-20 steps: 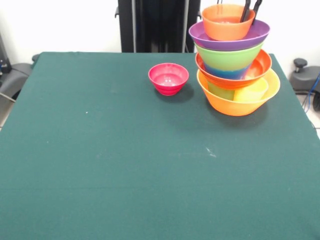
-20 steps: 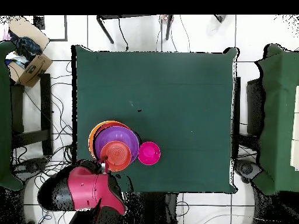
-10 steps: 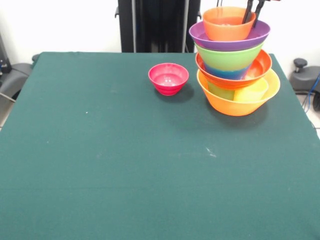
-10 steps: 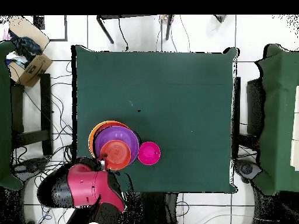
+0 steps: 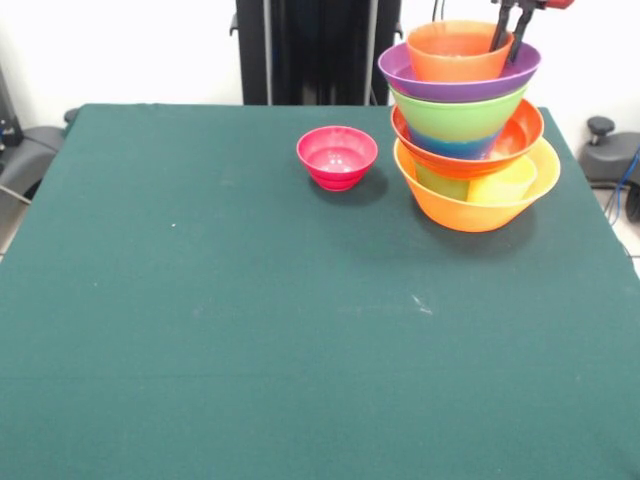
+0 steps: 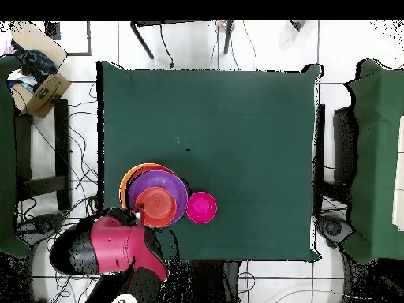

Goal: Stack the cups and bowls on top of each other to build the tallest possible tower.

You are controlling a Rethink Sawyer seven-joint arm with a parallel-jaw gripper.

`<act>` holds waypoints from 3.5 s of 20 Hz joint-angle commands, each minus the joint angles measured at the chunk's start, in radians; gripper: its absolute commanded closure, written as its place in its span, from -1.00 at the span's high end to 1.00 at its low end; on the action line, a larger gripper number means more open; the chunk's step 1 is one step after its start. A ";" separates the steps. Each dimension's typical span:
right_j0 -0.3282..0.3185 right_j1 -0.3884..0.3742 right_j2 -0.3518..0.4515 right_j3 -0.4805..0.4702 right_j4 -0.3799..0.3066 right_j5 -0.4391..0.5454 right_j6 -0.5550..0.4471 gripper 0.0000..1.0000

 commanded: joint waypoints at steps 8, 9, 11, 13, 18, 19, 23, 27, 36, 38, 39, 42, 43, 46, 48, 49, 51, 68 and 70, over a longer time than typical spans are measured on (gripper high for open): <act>0.029 0.044 0.014 -0.108 0.041 0.181 0.197 1.00; 0.029 0.042 0.016 -0.109 0.043 0.190 0.196 1.00; 0.031 0.034 0.016 -0.110 0.045 0.204 0.196 1.00; 0.036 0.026 0.015 -0.099 0.044 0.204 0.198 1.00; 0.029 0.027 0.016 -0.092 0.042 0.187 0.190 1.00; 0.029 0.024 0.017 -0.090 0.043 0.186 0.188 1.00; 0.025 0.002 0.016 -0.095 0.041 0.216 0.175 1.00; 0.021 -0.015 0.024 -0.083 0.042 0.217 0.165 1.00; 0.006 -0.080 0.037 -0.105 0.052 0.306 0.145 1.00; 0.004 -0.082 0.036 -0.111 0.052 0.316 0.146 1.00; 0.002 -0.081 0.036 -0.116 0.052 0.321 0.147 1.00; -0.010 -0.086 0.042 -0.128 0.054 0.336 0.141 1.00; -0.014 -0.091 0.043 -0.134 0.054 0.347 0.139 1.00; -0.030 -0.104 0.047 -0.149 0.053 0.376 0.126 1.00; -0.048 -0.108 0.050 -0.155 0.048 0.384 0.109 1.00; -0.061 -0.110 0.056 -0.154 0.047 0.383 0.098 1.00; -0.091 -0.118 0.066 -0.156 0.043 0.391 0.069 1.00; -0.350 -0.172 0.168 -0.177 -0.019 0.457 -0.121 1.00; -0.370 -0.175 0.181 -0.175 -0.027 0.456 -0.134 1.00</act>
